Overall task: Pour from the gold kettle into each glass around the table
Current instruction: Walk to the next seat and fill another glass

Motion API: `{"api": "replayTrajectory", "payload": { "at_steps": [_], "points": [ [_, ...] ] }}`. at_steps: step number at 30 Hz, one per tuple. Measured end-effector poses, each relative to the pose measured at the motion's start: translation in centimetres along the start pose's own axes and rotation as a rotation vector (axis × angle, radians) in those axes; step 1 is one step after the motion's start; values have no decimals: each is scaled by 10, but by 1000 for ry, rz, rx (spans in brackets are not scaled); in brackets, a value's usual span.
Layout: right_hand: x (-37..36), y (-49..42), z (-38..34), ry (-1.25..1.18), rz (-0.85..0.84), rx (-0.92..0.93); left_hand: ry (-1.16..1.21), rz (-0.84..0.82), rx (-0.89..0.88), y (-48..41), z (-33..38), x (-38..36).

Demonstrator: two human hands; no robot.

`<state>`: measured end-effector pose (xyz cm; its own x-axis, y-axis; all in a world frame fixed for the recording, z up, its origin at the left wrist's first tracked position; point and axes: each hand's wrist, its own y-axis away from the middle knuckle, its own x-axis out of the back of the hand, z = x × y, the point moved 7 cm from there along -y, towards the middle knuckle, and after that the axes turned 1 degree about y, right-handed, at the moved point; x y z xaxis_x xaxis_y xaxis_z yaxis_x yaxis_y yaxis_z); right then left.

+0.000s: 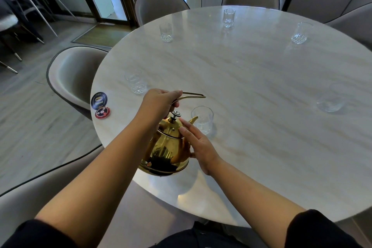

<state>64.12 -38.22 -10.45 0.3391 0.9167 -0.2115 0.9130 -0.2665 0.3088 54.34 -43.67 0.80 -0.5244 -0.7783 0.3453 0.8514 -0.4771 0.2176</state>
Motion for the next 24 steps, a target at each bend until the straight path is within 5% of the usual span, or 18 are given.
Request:
{"api": "replayTrajectory", "payload": {
  "at_steps": [24],
  "points": [
    [1,-1,2,-5,0,-52,-35,-7,15,-2,7,-4]
  ]
}}
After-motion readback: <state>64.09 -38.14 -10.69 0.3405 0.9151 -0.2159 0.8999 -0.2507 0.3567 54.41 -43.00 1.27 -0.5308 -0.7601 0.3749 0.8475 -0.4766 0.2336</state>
